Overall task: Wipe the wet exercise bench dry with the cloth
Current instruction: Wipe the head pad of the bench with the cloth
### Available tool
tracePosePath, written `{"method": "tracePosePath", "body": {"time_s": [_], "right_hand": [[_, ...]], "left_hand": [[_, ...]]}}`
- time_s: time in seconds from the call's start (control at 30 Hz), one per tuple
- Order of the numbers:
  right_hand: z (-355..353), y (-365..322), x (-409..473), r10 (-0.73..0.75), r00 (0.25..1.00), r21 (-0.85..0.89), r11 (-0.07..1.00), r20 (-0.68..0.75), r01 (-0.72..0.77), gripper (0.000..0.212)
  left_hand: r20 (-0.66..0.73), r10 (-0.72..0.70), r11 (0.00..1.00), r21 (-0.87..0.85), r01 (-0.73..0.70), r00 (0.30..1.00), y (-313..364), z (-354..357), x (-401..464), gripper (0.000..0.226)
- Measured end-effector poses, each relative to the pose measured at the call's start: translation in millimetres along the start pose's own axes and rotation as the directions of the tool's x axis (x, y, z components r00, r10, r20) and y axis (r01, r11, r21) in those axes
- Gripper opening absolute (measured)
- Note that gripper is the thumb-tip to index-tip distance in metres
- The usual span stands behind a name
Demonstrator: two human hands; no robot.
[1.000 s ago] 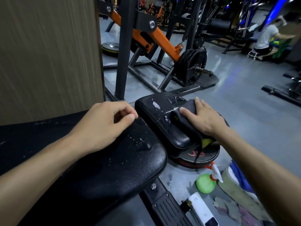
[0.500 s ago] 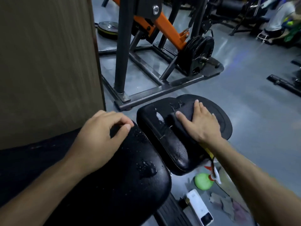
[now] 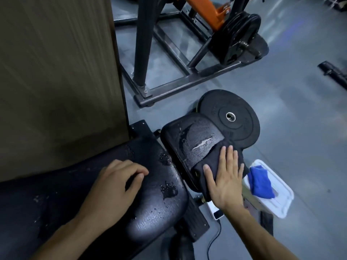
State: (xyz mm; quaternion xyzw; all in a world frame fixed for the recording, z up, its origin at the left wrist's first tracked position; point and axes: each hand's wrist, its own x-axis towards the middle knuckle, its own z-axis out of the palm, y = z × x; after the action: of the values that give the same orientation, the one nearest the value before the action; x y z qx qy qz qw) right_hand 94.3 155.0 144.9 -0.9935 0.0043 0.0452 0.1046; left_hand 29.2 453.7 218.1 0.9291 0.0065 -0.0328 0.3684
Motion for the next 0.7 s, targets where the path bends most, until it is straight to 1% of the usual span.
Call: {"method": "tracePosePath", "body": {"time_s": [0.1, 0.2, 0.23, 0.27, 0.3, 0.37, 0.4, 0.43, 0.47, 0.5, 0.53, 0.57, 0.6, 0.63, 0.7], "right_hand": [[-3.0, 3.1, 41.2, 0.034, 0.999, -0.045, 0.998, -0.004, -0.034, 0.086], [-14.2, -2.3, 112.9, 0.157, 0.986, 0.029, 0.987, 0.056, -0.159, 0.083], [-15.2, -10.7, 132.2, 0.177, 0.982, 0.041, 0.983, 0.072, -0.180, 0.080], [-12.3, -20.9, 144.6, 0.164, 0.985, 0.036, 0.985, 0.054, -0.166, 0.078], [-7.3, -30.5, 150.2, 0.122, 0.992, 0.029, 0.992, 0.013, -0.122, 0.077], [-2.1, -45.2, 144.5, -0.029, 0.998, 0.029, 0.999, -0.047, 0.031, 0.075], [-0.7, -48.7, 133.0, -0.135, 0.990, 0.040, 0.990, -0.030, 0.136, 0.072], [-1.6, -49.2, 115.9, -0.269, 0.963, 0.055, 0.962, 0.010, 0.268, 0.068], [-4.9, -46.1, 95.5, -0.409, 0.910, 0.073, 0.912, 0.068, 0.405, 0.066], [-8.9, -38.6, 74.6, -0.531, 0.837, 0.084, 0.847, 0.129, 0.525, 0.064], [-14.0, -28.1, 57.0, -0.621, 0.763, 0.093, 0.783, 0.183, 0.615, 0.064], [-18.2, -15.9, 48.2, -0.673, 0.710, 0.106, 0.737, 0.209, 0.667, 0.064], [-22.2, -4.8, 50.5, -0.696, 0.687, 0.126, 0.716, 0.208, 0.687, 0.065], [-23.8, 2.4, 61.1, -0.689, 0.697, 0.135, 0.724, 0.199, 0.677, 0.066], [-20.7, 2.8, 95.2, -0.600, 0.783, 0.074, 0.799, 0.164, 0.596, 0.070]], "left_hand": [[-0.010, -0.011, 1.000, 0.023, 0.011, 1.000, -7.9, 2.0, 14.1, 0.018], [-0.051, -0.068, 0.998, 0.011, 0.068, 0.996, -9.7, 9.8, 26.2, 0.020], [-0.070, -0.089, 0.996, 0.003, 0.089, 0.994, -11.0, 13.3, 29.6, 0.021], [-0.090, -0.115, 0.993, -0.005, 0.115, 0.989, -12.3, 16.2, 31.7, 0.023], [-0.107, -0.143, 0.990, -0.010, 0.143, 0.984, -13.2, 18.7, 33.1, 0.024], [-0.125, -0.191, 0.981, 0.007, 0.193, 0.974, -12.0, 23.9, 35.8, 0.027], [-0.128, -0.210, 0.976, 0.028, 0.215, 0.969, -9.9, 25.4, 37.3, 0.029], [-0.125, -0.224, 0.972, 0.049, 0.231, 0.967, -7.3, 26.6, 39.6, 0.030], [-0.115, -0.232, 0.968, 0.066, 0.241, 0.966, -4.7, 27.7, 42.8, 0.031], [-0.104, -0.236, 0.966, 0.078, 0.245, 0.966, -1.7, 28.7, 46.1, 0.032], [-0.094, -0.240, 0.965, 0.089, 0.248, 0.966, 1.7, 29.1, 49.3, 0.033], [-0.085, -0.245, 0.963, 0.097, 0.252, 0.966, 5.0, 28.9, 52.2, 0.034], [-0.079, -0.251, 0.961, 0.101, 0.258, 0.965, 7.9, 28.6, 55.0, 0.035], [-0.079, -0.256, 0.959, 0.101, 0.263, 0.963, 10.1, 28.3, 56.8, 0.036], [-0.081, -0.257, 0.960, 0.097, 0.264, 0.963, 11.4, 27.3, 59.0, 0.035]]}}
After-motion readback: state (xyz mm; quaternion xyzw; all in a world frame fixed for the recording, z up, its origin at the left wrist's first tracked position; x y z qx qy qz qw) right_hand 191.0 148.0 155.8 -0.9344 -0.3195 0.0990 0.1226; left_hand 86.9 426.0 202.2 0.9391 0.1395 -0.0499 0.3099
